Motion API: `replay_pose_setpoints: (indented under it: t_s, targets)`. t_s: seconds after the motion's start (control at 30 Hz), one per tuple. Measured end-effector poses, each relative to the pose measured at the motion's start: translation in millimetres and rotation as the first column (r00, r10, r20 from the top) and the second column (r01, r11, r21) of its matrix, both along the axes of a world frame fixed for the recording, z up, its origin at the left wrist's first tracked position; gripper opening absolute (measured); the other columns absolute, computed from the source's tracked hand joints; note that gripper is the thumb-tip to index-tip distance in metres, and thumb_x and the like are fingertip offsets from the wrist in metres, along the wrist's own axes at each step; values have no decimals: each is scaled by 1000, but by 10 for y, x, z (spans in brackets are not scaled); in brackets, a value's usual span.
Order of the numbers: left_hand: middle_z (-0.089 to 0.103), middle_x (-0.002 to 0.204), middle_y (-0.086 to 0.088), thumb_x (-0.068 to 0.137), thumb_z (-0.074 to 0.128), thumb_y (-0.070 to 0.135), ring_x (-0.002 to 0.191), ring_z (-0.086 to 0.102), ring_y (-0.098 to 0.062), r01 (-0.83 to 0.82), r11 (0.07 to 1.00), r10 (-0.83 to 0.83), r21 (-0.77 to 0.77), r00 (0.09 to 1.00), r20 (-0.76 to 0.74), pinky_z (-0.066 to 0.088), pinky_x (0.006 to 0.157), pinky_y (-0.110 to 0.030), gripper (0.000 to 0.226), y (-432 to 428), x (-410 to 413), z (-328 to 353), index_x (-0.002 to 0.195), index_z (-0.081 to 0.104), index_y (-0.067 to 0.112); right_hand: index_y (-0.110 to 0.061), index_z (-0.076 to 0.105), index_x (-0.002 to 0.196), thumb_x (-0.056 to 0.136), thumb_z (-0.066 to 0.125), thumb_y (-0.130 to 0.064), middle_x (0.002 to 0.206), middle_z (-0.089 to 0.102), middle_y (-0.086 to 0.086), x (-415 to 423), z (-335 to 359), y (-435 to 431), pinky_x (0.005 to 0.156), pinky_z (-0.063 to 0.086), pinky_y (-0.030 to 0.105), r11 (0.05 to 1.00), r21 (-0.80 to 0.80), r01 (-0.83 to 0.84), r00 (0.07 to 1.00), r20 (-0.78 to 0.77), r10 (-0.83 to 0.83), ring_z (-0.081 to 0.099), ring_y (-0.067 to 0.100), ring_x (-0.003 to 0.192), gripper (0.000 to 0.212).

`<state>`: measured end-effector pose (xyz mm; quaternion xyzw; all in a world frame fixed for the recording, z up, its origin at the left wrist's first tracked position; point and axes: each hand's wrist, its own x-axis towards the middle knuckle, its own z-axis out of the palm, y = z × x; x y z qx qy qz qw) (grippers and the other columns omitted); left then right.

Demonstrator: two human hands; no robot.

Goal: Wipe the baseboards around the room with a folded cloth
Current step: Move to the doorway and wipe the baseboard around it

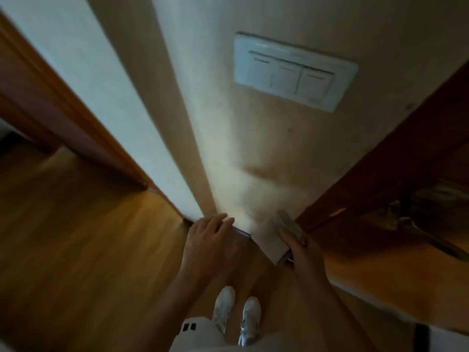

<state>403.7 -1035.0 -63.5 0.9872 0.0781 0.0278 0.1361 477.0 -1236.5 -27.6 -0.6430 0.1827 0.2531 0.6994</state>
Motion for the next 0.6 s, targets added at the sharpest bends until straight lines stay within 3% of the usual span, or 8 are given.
replay_pose_setpoints:
  t_s: [0.07,0.2,0.27,0.33,0.5,0.6]
  targets:
    - [64,131,0,86,48,53,121,58,-24,-94,996,94,-4,996,-12,47,102,-46,55,45,-134,16,129,65,24,-23,72,102,54,87,-47,109,74,3,59,-17,93,85,58,47,998,40,-53,998,-22,54,71,23,99,55]
    - [66,127,-1,83,63,47,119,60,-25,-246,969,246,6,969,-26,52,94,-48,49,134,-399,7,125,66,22,-27,65,93,78,77,-26,102,68,-2,119,-43,325,72,57,41,988,68,-140,989,-42,143,66,20,93,19]
    - [67,124,-2,76,80,41,115,62,-25,-303,953,303,6,952,-33,53,90,-48,51,162,-518,-63,122,68,20,-28,63,92,83,75,-20,101,65,-2,127,-131,437,70,57,41,982,68,-174,983,-37,177,64,19,93,17]
    - [67,124,-2,73,84,38,114,63,-26,-353,936,353,3,934,-58,53,89,-49,54,204,-638,-165,121,69,20,-27,62,90,85,74,-16,98,64,-1,89,-218,579,66,56,39,978,61,-199,978,-53,202,63,19,91,18]
    - [56,142,0,87,67,47,131,51,-24,-413,909,399,-54,901,-172,45,102,-48,55,421,-945,-486,137,56,26,-21,62,91,85,74,-10,103,66,7,-112,-555,981,64,55,38,981,62,-183,971,-141,191,65,23,90,18]
    - [53,144,3,90,53,54,133,47,-20,-448,892,431,-64,884,-181,46,101,-47,56,613,-1183,-665,139,54,29,-16,65,101,81,76,-10,107,68,10,-299,-768,1218,65,57,40,981,86,-176,962,-194,190,67,28,97,24]
